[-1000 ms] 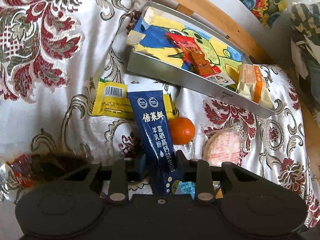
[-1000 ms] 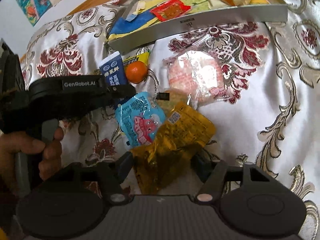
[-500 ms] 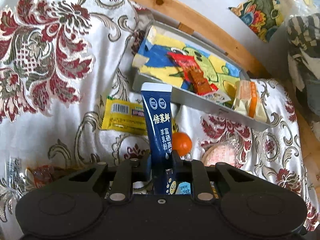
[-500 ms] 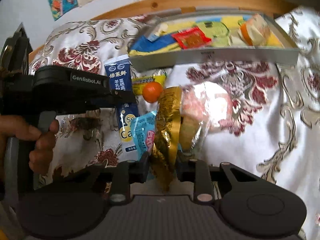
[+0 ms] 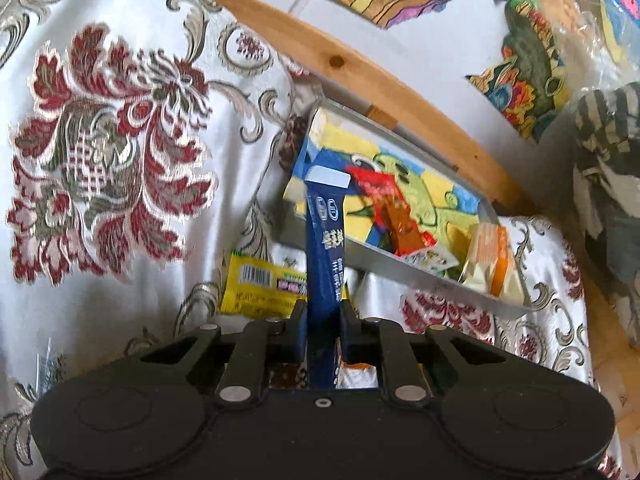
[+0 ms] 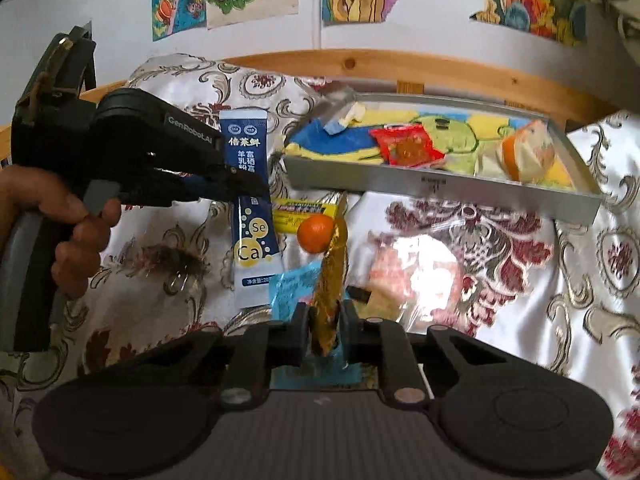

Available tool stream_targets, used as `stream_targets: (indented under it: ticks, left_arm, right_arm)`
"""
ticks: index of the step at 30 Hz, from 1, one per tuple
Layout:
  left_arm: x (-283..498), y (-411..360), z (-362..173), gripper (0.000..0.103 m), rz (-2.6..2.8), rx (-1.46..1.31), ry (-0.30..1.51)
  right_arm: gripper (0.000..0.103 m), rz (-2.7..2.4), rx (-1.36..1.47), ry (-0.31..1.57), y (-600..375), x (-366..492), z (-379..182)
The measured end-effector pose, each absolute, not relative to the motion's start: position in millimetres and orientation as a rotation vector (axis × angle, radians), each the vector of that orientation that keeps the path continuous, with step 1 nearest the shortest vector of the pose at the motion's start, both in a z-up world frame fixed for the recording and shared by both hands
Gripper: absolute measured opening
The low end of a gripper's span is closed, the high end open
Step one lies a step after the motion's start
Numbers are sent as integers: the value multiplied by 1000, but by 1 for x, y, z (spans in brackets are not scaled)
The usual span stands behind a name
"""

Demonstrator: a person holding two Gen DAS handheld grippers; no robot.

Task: Organize snacks
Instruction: 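Lift the blue stick with the left tool while the right tool carries the gold pouch toward the tray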

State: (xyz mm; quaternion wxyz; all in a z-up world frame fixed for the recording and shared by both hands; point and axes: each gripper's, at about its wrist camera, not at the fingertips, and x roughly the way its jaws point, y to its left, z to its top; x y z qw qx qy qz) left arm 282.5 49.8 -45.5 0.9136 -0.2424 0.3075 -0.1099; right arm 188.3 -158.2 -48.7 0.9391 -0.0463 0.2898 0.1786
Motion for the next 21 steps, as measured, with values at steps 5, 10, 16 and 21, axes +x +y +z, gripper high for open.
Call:
stream_targets:
  ticks: [5,10,16,21]
  left_arm:
    - [281,49,-43,15,-225,-490,617]
    - [279,49,-40,13,-225,-486,592]
    - [275,49,-36,13,-230,-477,555]
    - [275,51,-26,13,-239,-493,529]
  right_arm:
    - [17,362,-124,591,-155,190,-51]
    - [17,333,-281,533,-141,182,-53]
    - [17,287,-466,439,-128,171,-55]
    - [17,251,-508,378,-128,177,-52]
